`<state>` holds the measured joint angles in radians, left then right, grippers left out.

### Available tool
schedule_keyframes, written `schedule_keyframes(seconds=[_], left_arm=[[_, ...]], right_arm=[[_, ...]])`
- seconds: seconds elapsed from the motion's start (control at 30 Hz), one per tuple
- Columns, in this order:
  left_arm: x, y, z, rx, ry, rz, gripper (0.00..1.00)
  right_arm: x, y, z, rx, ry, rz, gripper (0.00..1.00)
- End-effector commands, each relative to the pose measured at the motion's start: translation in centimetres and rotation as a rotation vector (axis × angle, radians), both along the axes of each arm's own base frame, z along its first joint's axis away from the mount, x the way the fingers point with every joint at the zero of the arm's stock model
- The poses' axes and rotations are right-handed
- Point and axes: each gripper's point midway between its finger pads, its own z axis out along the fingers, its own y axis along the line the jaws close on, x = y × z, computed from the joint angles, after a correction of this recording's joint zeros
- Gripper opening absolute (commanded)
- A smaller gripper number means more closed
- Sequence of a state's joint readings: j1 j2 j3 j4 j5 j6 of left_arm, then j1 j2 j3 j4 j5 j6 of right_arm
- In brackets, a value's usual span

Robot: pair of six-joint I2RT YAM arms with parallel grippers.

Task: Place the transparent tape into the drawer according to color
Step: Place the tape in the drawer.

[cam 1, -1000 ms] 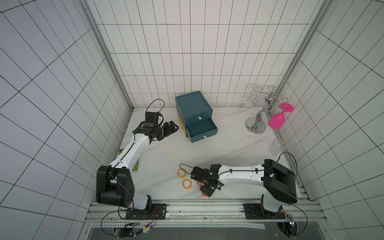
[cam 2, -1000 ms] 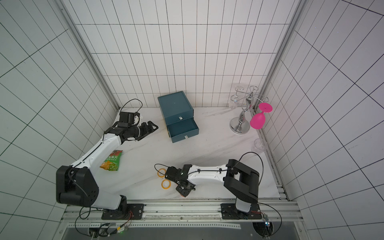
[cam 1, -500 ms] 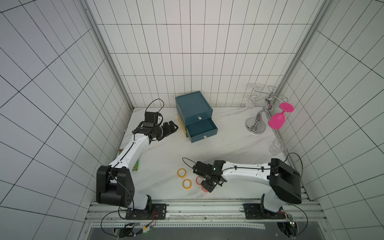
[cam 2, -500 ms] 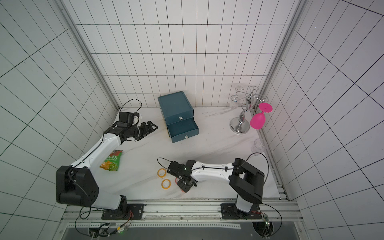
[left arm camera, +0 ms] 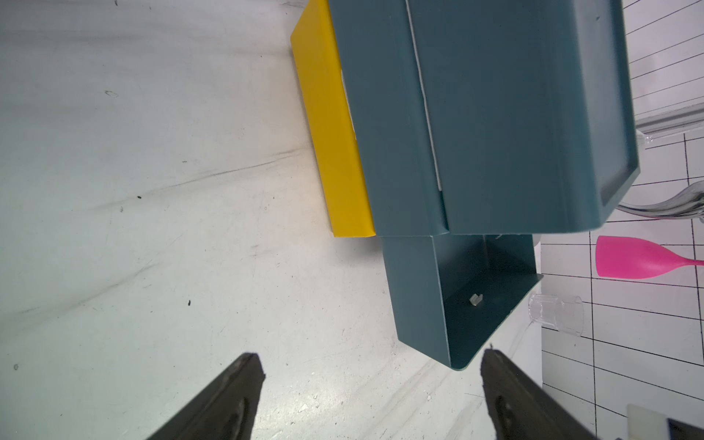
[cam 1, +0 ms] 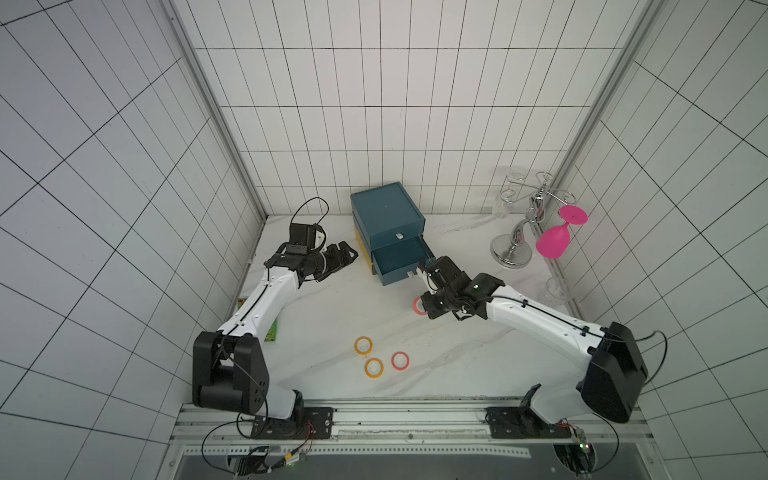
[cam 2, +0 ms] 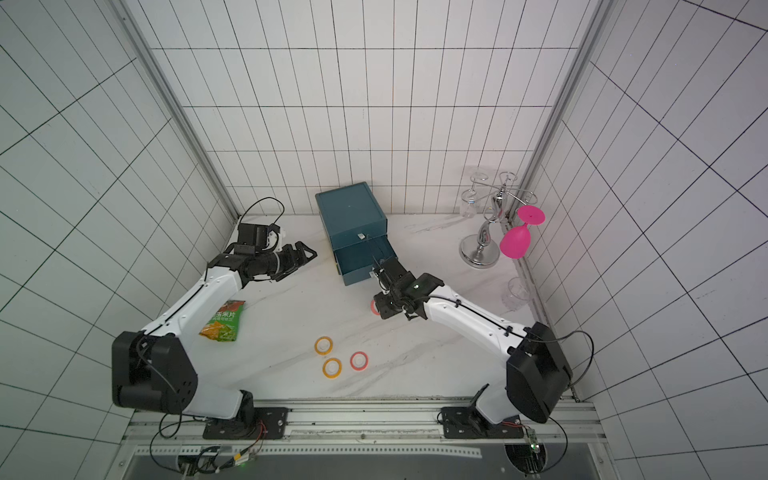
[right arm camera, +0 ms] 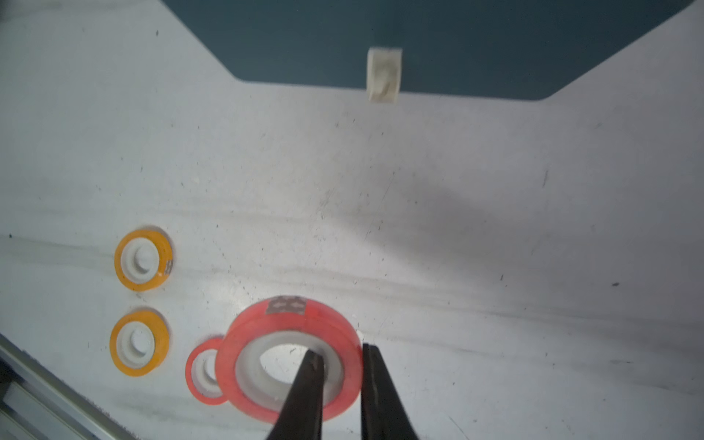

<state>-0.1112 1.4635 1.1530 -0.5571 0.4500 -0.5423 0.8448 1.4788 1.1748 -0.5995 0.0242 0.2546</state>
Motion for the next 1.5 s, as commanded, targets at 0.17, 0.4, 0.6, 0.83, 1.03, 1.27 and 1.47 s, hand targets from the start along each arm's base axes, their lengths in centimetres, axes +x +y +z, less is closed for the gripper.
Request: schedule_keyframes(seconds=[0.17,0.4,0.6,0.83,1.03,1.27,1.47], left_arm=[[0.5,-0.8,1.7,-0.026,-0.057,-0.030,0.93],[0.6,-1.0,1.7,-0.029,-0.057,-0.039,0.93],[0.5,-1.0,1.6,-0.026,-0.056,-0.040,0.93],[0.3,-1.0,1.5,-0.022,-0.053,-0.040,0.93],[0.3,-0.9,1.5,-0.021,-0.053,-0.039,0.93],[0.3,-0.8,1.6,-0.015,-0.056,-0.038,0.93],[0.1,-0.8,1.3,-0.010,-0.048,-0.035,0.93]], right_arm=[[7.3,1.5,5.4,0.121,-0.135,-0.062,0.00],[11.2,1.9,6.1,0.163,-0.175,-0.126,0.00],[13.4,2.8,5.8,0.177,-0.186,-0.144,0.00],[14.4,3.5,4.2,0.156,-0.158,-0.140,0.04],[14.3,3.7,4.4,0.168,-0.155,-0.131,0.45],[10.6,3.3,6.1,0.198,-0.104,-0.056,0.48],[4.3,3.8,4.2,0.137,0.010,0.092,0.52]])
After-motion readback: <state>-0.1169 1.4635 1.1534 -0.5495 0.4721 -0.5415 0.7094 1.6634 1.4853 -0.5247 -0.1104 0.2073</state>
